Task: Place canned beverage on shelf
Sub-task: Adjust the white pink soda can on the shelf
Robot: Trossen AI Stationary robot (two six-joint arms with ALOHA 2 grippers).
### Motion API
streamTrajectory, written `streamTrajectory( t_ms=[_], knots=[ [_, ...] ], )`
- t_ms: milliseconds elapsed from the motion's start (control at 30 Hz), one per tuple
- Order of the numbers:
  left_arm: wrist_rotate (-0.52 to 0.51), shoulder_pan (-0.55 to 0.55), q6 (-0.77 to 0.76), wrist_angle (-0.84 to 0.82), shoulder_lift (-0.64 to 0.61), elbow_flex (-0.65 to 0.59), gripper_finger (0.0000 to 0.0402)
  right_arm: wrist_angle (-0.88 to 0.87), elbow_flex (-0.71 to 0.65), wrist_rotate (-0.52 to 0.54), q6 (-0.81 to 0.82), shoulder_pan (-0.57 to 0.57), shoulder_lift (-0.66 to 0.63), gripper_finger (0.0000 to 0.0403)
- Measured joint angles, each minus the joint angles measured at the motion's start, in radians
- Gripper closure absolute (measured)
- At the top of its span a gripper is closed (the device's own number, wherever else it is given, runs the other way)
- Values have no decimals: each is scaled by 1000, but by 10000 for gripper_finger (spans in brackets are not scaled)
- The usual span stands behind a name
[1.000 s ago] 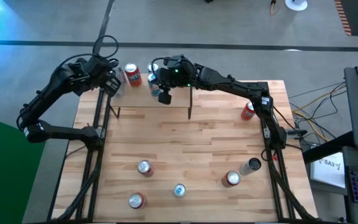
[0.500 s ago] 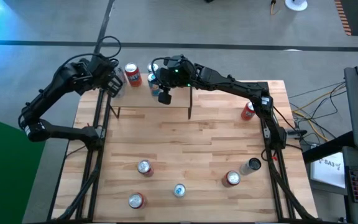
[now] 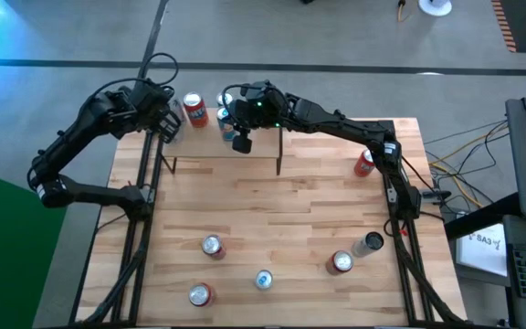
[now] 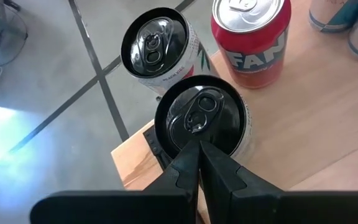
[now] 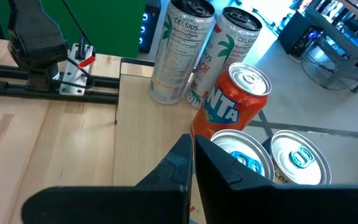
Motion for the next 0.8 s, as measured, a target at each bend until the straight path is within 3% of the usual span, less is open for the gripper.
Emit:
streamTrajectory(
  t_ms=[800],
  knots=[
    [13, 0, -5, 17, -5, 0, 402, -3, 0, 0, 0, 0, 0, 394]
  ],
)
